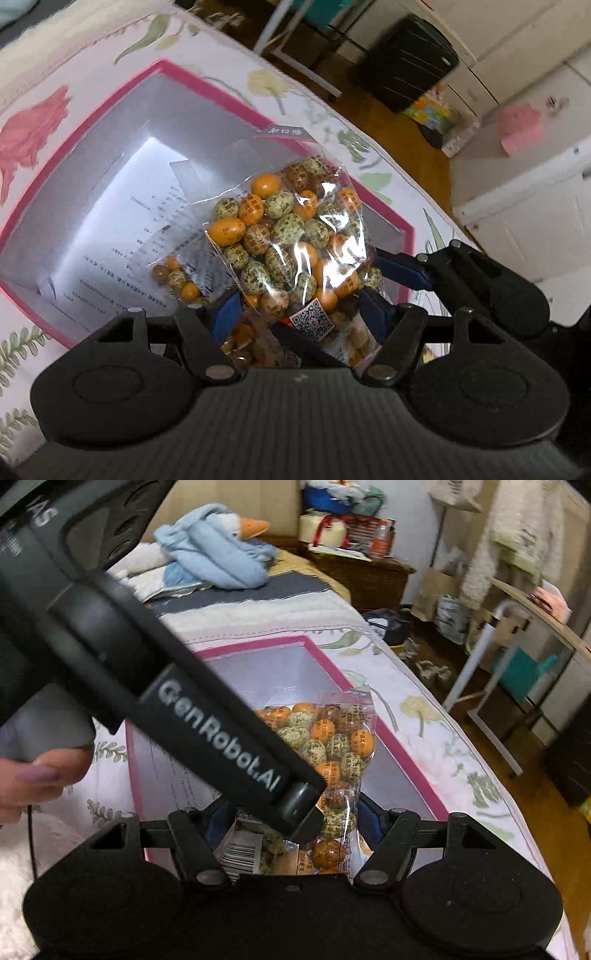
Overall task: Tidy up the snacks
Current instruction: 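Open the left gripper to drop the peanut bag into the box, then move both grippers from the box toward the white wafer bars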
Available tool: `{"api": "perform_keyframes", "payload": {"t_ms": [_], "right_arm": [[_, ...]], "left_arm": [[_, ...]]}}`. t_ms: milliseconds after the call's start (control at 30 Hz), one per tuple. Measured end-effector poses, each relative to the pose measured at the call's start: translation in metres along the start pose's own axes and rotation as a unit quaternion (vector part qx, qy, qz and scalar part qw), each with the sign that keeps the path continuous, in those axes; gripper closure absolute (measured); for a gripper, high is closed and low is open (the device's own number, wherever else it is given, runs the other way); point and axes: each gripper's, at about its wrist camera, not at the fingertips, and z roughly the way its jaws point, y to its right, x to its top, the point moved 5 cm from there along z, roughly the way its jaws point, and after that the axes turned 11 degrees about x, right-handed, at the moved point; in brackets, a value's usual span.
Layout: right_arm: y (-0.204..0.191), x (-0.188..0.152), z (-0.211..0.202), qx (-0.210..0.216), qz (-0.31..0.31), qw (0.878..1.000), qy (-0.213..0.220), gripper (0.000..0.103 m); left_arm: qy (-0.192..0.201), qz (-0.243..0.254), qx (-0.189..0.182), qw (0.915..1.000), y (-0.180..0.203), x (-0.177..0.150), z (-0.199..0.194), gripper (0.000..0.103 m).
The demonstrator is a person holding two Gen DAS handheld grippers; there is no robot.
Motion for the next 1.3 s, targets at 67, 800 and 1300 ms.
{"api": "perform_keyframes", "payload": {"t_ms": [67,800,1300], "right_arm": [[-0.006,0.000,0.004,-0.012,-0.026,1.000,-0.006,0.029],[-0.014,-0.113,-0.161,-0.096,0.225,0.964,0.107,0.022],[-0.008,-0.215,-0.238,-0.190,0.335,0.908,0.164,0.022]], "left_arm": [[-0.007,-0.012,-0.002,0.9999,-0.007,0.001,0.004,0.035],[0.054,0.166,0.029,0.9842,0.028,-0.046,-0.063,0.035],[0.038,0.322,-0.037,0.9453,0.161,-0.127,-0.068,0.037]]}}
